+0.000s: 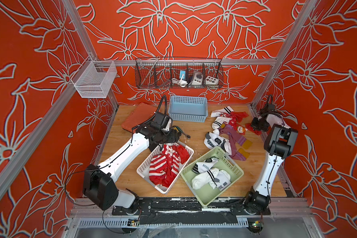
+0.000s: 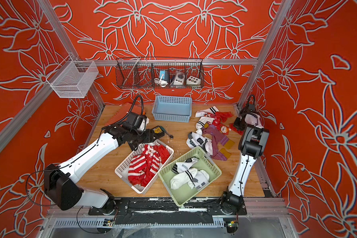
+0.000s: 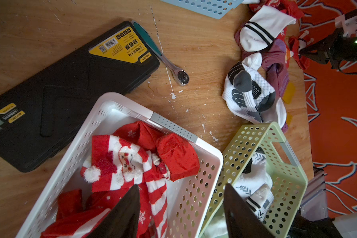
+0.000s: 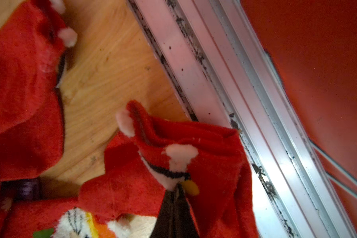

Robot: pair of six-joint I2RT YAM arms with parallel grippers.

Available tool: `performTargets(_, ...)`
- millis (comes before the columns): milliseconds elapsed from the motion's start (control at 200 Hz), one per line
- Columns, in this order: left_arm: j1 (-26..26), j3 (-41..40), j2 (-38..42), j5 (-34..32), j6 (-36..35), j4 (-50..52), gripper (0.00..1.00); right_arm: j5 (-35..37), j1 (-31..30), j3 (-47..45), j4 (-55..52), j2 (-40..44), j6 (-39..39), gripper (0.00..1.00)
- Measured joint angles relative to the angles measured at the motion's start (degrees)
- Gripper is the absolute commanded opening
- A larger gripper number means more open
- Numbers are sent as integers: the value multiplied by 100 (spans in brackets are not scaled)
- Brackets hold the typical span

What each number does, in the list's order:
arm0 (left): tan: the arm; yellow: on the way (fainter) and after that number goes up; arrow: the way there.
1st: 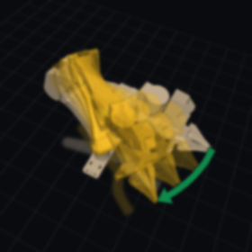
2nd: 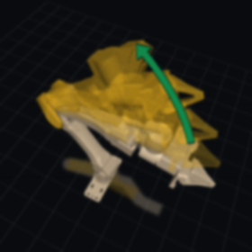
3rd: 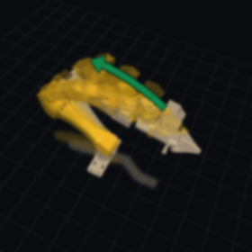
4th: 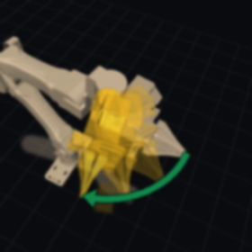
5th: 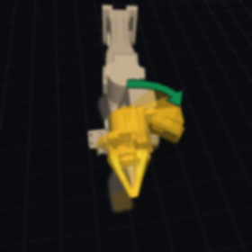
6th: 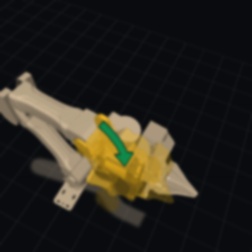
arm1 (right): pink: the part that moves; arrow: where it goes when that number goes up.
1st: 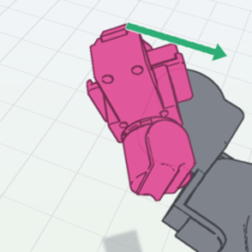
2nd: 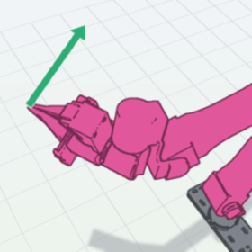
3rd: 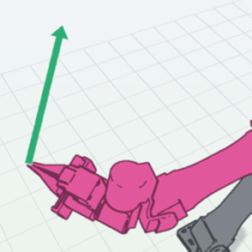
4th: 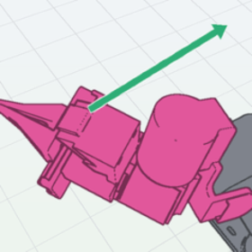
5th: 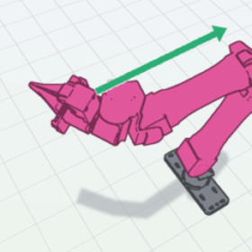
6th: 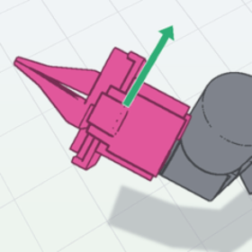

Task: Sort the socks into the basket by color
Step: Pick up the sock from the center of the board.

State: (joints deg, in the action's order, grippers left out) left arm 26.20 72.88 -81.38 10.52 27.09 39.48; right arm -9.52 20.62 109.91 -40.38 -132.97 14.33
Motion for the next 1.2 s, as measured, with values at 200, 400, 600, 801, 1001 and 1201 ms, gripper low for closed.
performTargets(200, -2, -20, 7, 111, -4, -225, 63, -162, -17, -321, 55, 487, 31, 0)
performTargets(400, -2, -52, 33, 278, -28, -501, 65, -459, -173, -608, 264, 1335, 153, 0)
performTargets(600, -4, -59, 76, 525, -76, -822, 70, -820, -597, -850, 485, 1917, 326, 0)
performTargets(801, -7, -170, 225, 828, -142, -1261, 72, -1305, -1049, -1038, 697, 2264, 686, 0)
performTargets(1001, -2, -352, 323, 1095, -157, -1668, 74, -1954, -1451, -1436, 1104, 2863, 1200, 0)
performTargets(1201, 39, -365, 356, 1316, -157, -2096, 76, -2575, -1851, -2120, 1668, 3648, 1628, 0)
